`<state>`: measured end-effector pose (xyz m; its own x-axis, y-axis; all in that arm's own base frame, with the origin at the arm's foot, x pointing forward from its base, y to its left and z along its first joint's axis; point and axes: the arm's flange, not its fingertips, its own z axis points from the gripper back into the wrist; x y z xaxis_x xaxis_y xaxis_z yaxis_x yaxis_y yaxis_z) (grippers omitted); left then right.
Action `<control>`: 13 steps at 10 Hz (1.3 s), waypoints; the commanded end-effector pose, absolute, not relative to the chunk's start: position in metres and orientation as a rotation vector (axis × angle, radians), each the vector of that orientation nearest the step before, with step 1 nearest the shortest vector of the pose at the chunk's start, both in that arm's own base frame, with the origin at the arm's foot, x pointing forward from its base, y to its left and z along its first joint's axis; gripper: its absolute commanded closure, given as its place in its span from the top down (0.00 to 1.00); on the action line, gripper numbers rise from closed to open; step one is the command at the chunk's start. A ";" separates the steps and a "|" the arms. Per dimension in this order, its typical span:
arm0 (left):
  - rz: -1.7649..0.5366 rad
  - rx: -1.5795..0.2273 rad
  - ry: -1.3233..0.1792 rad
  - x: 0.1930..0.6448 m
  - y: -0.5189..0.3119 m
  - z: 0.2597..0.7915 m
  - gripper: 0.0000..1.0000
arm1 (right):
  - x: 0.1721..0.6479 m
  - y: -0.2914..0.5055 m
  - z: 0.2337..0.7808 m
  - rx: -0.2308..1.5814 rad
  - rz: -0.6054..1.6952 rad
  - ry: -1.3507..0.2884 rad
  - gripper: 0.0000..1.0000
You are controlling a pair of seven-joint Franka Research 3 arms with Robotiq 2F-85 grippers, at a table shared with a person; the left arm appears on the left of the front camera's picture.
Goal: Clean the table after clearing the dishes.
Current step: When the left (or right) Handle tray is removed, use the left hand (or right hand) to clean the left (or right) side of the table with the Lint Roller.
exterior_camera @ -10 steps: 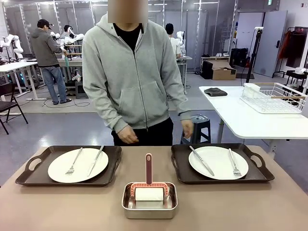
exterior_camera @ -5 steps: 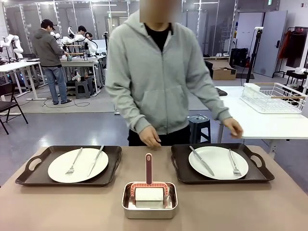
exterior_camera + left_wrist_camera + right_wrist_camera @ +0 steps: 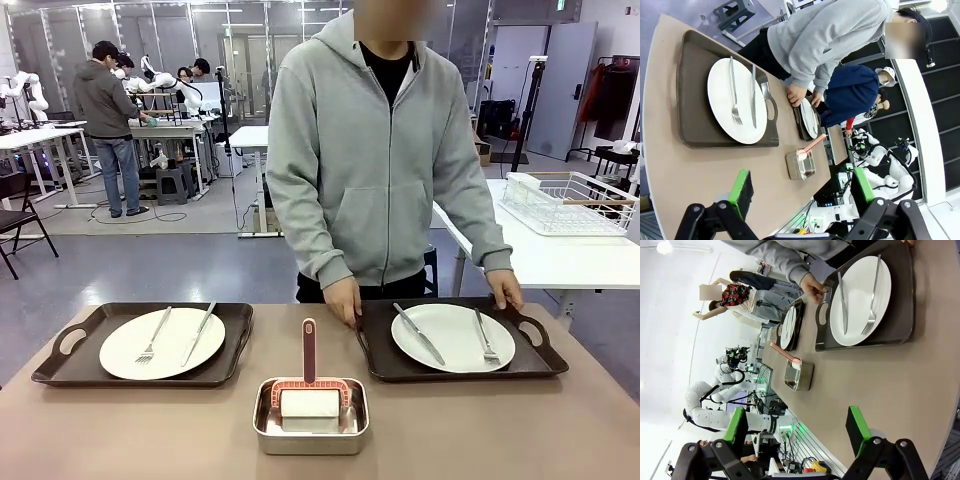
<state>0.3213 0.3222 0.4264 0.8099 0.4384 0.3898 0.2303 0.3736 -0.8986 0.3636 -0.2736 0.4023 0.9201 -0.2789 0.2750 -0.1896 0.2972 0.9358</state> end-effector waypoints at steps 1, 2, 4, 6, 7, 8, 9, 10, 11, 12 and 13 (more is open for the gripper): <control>0.140 -1.207 -0.657 0.320 0.323 0.427 1.00 | 0.361 -0.274 0.404 1.281 -0.061 -0.431 1.00; 0.140 -1.207 -0.657 0.320 0.323 0.427 1.00 | 0.361 -0.274 0.404 1.281 -0.061 -0.431 1.00; 0.140 -1.207 -0.657 0.320 0.323 0.427 1.00 | 0.361 -0.274 0.404 1.281 -0.061 -0.431 1.00; 0.140 -1.207 -0.657 0.320 0.323 0.427 1.00 | 0.361 -0.274 0.404 1.281 -0.061 -0.431 1.00; 0.140 -1.207 -0.657 0.320 0.323 0.427 1.00 | 0.361 -0.274 0.404 1.281 -0.061 -0.431 1.00; 0.140 -1.207 -0.657 0.320 0.323 0.427 1.00 | 0.361 -0.274 0.404 1.281 -0.061 -0.431 1.00; 0.140 -1.207 -0.657 0.320 0.323 0.427 1.00 | 0.364 -0.274 0.402 1.279 -0.062 -0.427 1.00; 0.140 -1.207 -0.657 0.320 0.323 0.427 1.00 | 0.384 -0.261 0.437 1.196 0.045 -0.409 1.00; 0.140 -1.207 -0.657 0.320 0.323 0.427 1.00 | 0.406 -0.241 0.471 1.096 0.144 -0.367 1.00; 0.140 -1.207 -0.657 0.320 0.323 0.427 1.00 | 0.435 -0.204 0.505 0.994 0.277 -0.326 1.00; 0.140 -1.207 -0.657 0.320 0.323 0.427 1.00 | 0.458 -0.162 0.530 0.879 0.382 -0.261 1.00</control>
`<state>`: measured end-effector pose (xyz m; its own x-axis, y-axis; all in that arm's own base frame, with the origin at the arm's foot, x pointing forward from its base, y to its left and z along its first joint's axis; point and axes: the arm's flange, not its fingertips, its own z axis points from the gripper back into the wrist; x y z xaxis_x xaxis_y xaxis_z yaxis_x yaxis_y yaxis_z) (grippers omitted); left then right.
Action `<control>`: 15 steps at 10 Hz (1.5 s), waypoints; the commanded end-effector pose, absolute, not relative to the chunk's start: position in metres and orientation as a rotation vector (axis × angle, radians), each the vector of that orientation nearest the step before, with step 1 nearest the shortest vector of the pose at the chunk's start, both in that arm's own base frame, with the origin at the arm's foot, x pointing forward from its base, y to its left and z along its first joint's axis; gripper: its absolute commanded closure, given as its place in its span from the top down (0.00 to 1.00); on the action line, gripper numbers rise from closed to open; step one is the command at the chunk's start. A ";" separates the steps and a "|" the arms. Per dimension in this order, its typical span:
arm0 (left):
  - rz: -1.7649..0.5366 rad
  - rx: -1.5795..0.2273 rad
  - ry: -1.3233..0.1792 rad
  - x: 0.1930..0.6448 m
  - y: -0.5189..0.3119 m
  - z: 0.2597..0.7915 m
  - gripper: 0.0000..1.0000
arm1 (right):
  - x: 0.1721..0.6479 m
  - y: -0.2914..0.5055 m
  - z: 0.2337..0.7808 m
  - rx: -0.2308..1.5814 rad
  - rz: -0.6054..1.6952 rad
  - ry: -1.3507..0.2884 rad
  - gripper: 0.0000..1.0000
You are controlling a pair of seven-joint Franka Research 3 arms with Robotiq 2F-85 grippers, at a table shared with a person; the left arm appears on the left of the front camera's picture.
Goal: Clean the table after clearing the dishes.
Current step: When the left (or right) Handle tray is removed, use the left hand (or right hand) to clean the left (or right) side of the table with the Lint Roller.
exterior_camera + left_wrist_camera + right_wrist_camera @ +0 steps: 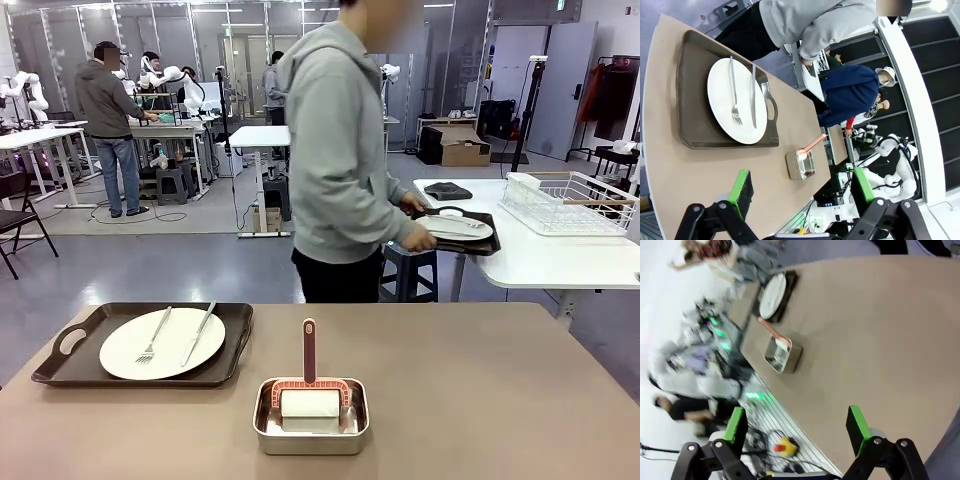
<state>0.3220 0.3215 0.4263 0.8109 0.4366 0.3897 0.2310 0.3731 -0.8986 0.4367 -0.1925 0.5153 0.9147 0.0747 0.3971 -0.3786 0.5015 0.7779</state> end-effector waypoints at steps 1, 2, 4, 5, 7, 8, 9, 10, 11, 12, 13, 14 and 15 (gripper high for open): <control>0.140 -1.207 -0.657 0.320 0.323 0.427 1.00 | 0.478 -0.116 0.551 0.793 0.499 -0.216 1.00; 0.140 -1.207 -0.657 0.320 0.323 0.427 1.00 | 0.494 -0.068 0.567 0.717 0.609 -0.173 1.00; 0.140 -1.207 -0.657 0.320 0.323 0.427 1.00 | 0.519 0.040 0.576 0.572 0.839 -0.043 1.00; 0.140 -1.207 -0.657 0.320 0.323 0.427 1.00 | 0.525 0.087 0.570 0.495 0.928 -0.010 1.00; 0.140 -1.207 -0.657 0.320 0.323 0.427 1.00 | 0.529 0.180 0.543 0.368 1.110 0.077 1.00; 0.140 -1.207 -0.657 0.320 0.323 0.427 1.00 | 0.531 0.225 0.525 0.260 1.195 0.108 1.00; 0.140 -1.207 -0.657 0.320 0.323 0.427 1.00 | 0.532 0.252 0.513 0.220 1.289 0.127 1.00; 0.140 -1.207 -0.657 0.320 0.323 0.427 1.00 | 0.532 0.271 0.505 0.221 1.339 0.145 1.00; 0.140 -1.207 -0.657 0.320 0.323 0.427 1.00 | 0.530 0.286 0.496 0.201 1.353 0.152 1.00; 0.140 -1.207 -0.657 0.320 0.323 0.427 1.00 | 0.525 0.295 0.489 0.181 1.359 0.168 1.00; 0.140 -1.207 -0.657 0.320 0.323 0.427 1.00 | 0.524 0.294 0.488 0.185 1.337 0.182 1.00; 0.140 -1.207 -0.657 0.320 0.323 0.427 1.00 | 0.522 0.297 0.485 0.211 1.358 0.176 1.00; 0.140 -1.207 -0.657 0.320 0.323 0.427 1.00 | 0.522 0.297 0.485 0.211 1.358 0.176 1.00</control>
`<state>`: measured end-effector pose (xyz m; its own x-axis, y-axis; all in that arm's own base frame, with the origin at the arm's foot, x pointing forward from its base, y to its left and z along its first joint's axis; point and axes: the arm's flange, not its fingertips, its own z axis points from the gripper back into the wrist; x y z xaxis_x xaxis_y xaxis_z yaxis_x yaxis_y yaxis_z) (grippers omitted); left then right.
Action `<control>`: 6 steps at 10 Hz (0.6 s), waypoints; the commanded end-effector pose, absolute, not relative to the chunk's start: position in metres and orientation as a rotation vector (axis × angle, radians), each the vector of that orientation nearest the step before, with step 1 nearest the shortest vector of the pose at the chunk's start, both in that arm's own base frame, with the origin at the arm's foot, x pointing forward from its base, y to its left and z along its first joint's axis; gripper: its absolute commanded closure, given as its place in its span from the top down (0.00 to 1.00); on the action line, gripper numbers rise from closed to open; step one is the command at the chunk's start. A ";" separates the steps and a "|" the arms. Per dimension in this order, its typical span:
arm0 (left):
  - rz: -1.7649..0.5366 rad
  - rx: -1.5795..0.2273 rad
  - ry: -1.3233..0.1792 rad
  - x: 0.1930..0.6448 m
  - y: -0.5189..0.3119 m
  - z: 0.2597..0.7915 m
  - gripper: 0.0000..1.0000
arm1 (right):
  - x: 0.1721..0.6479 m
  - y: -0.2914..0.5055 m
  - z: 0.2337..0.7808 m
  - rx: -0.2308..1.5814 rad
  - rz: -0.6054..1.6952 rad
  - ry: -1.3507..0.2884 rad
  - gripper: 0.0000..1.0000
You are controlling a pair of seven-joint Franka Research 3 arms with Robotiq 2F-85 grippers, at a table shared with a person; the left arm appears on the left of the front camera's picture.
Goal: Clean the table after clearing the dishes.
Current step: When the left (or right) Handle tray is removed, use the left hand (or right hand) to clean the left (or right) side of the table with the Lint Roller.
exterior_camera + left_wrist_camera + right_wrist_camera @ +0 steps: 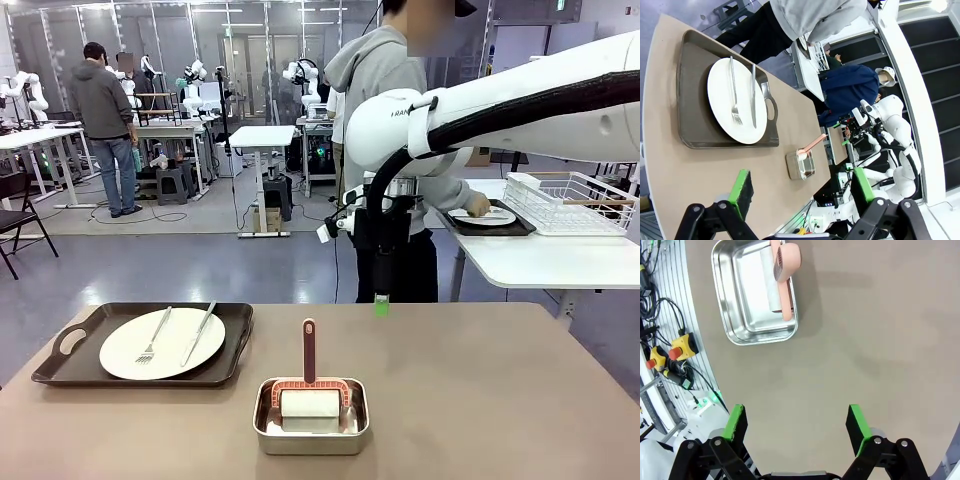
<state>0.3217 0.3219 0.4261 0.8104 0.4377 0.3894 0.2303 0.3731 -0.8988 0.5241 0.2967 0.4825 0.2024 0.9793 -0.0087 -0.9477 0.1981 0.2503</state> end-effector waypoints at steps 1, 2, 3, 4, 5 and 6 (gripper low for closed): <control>0.140 -1.207 -0.657 0.320 0.323 0.427 1.00 | 0.522 0.297 0.485 0.211 1.358 0.176 1.00; 0.140 -1.207 -0.657 0.320 0.323 0.427 1.00 | 0.522 0.297 0.485 0.211 1.358 0.176 1.00; 0.140 -1.207 -0.657 0.320 0.323 0.427 1.00 | 0.522 0.297 0.485 0.211 1.358 0.176 1.00; 0.140 -1.207 -0.657 0.320 0.323 0.427 1.00 | 0.524 0.296 0.483 0.206 1.358 0.179 1.00; 0.140 -1.207 -0.657 0.320 0.323 0.427 1.00 | 0.527 0.309 0.474 0.195 1.426 0.155 1.00; 0.140 -1.207 -0.657 0.320 0.323 0.427 1.00 | 0.529 0.320 0.464 0.214 1.499 0.118 1.00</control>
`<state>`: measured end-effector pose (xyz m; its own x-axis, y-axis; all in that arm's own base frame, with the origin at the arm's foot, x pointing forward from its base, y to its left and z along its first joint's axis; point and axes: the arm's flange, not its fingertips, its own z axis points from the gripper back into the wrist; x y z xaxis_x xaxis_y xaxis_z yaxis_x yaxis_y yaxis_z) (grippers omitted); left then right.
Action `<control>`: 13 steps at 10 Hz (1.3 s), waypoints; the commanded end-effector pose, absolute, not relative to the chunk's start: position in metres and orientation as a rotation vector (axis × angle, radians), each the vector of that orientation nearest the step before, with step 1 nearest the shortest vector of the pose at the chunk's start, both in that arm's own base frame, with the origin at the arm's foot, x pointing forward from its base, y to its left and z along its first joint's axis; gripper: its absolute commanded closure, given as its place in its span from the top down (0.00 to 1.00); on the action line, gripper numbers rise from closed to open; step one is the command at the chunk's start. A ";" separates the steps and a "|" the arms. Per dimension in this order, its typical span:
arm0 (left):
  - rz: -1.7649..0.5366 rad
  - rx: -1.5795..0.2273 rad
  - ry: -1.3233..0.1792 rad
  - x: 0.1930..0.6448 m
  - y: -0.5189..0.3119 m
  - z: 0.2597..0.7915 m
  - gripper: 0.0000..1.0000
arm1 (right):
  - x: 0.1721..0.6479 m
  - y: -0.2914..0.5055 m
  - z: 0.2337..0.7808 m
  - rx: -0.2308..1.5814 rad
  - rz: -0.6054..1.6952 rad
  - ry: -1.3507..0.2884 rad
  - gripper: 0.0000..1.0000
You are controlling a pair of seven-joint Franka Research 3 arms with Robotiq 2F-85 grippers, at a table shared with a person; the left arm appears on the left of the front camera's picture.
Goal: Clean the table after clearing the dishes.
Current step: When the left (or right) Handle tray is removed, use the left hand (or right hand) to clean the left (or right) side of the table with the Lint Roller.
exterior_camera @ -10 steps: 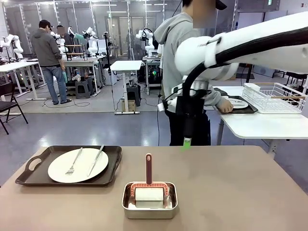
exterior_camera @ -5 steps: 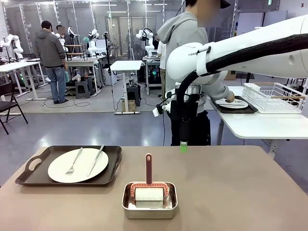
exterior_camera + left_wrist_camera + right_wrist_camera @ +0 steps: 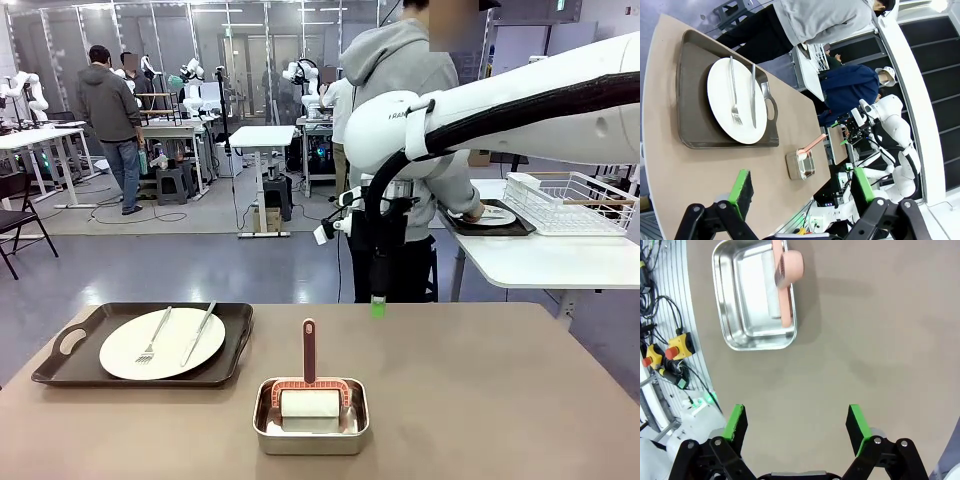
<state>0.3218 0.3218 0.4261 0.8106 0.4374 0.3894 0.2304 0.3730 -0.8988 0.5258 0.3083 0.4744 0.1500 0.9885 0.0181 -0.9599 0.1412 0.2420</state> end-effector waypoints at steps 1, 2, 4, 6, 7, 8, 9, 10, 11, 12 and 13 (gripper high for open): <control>0.140 -1.207 -0.657 0.320 0.323 0.427 1.00 | 0.529 0.331 0.449 0.241 1.515 0.096 1.00; 0.140 -1.207 -0.657 0.320 0.323 0.427 1.00 | 0.527 0.345 0.440 0.233 1.542 0.110 1.00; 0.140 -1.207 -0.657 0.320 0.323 0.427 1.00 | 0.530 0.364 0.429 0.242 1.598 0.140 1.00; 0.140 -1.207 -0.657 0.320 0.323 0.427 1.00 | 0.540 0.386 0.411 0.273 1.619 0.173 1.00; 0.140 -1.207 -0.657 0.320 0.323 0.427 1.00 | 0.542 0.392 0.408 0.280 1.607 0.192 1.00; 0.140 -1.207 -0.657 0.320 0.323 0.427 1.00 | 0.541 0.396 0.405 0.295 1.596 0.206 1.00; 0.140 -1.207 -0.657 0.320 0.323 0.427 1.00 | 0.540 0.401 0.405 0.291 1.585 0.204 1.00; 0.140 -1.207 -0.657 0.320 0.323 0.427 1.00 | 0.538 0.407 0.406 0.272 1.581 0.219 1.00; 0.140 -1.207 -0.657 0.320 0.323 0.427 1.00 | 0.537 0.411 0.407 0.270 1.585 0.220 1.00; 0.140 -1.207 -0.657 0.320 0.323 0.427 1.00 | 0.536 0.417 0.407 0.271 1.586 0.227 1.00; 0.140 -1.207 -0.657 0.320 0.323 0.427 1.00 | 0.535 0.423 0.407 0.268 1.598 0.234 1.00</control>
